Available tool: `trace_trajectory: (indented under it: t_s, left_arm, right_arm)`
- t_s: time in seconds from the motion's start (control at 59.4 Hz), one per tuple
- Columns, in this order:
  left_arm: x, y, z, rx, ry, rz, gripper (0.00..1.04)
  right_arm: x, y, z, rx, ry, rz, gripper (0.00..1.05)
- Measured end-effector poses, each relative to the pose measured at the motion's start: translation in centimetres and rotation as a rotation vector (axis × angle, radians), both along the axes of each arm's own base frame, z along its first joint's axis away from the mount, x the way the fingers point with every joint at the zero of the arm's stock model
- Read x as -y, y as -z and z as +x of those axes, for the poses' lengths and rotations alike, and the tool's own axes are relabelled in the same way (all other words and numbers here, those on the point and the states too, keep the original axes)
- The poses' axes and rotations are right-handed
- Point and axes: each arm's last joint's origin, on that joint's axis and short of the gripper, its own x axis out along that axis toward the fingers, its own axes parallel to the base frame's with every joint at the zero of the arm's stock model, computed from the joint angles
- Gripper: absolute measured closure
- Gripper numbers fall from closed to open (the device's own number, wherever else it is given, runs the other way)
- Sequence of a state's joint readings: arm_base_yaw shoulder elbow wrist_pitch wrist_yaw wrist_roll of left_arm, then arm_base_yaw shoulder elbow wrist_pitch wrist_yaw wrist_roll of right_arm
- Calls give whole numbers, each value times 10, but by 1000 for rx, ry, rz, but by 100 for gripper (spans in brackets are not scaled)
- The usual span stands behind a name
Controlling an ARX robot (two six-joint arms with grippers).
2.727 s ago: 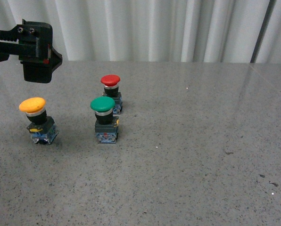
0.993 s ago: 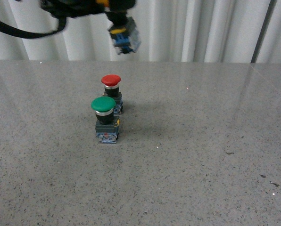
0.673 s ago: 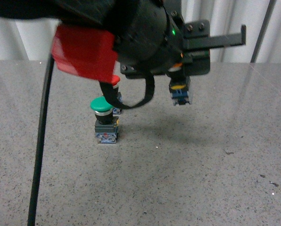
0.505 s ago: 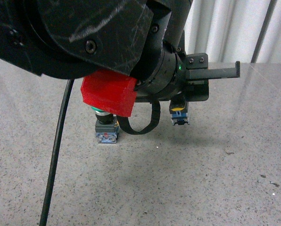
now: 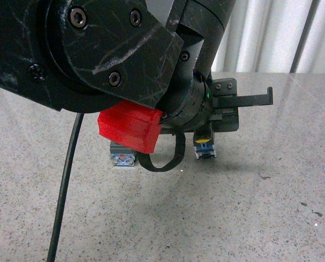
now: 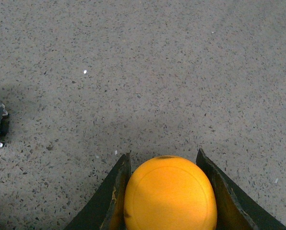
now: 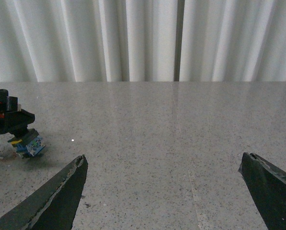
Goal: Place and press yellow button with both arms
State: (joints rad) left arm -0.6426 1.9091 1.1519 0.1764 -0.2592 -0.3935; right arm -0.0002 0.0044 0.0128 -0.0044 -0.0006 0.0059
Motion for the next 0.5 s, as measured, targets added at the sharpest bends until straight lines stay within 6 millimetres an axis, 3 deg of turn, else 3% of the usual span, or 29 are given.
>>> trace_trajectory:
  t_s: [0.151,0.505]
  left_arm:
    - [1,0,0,3,-5,-9,70]
    - [0,1,-1,-1,-25,-9,19]
  right_arm:
    - [0,0,0,0,0,0,7]
    - [0,0,0,0,0,0,7]
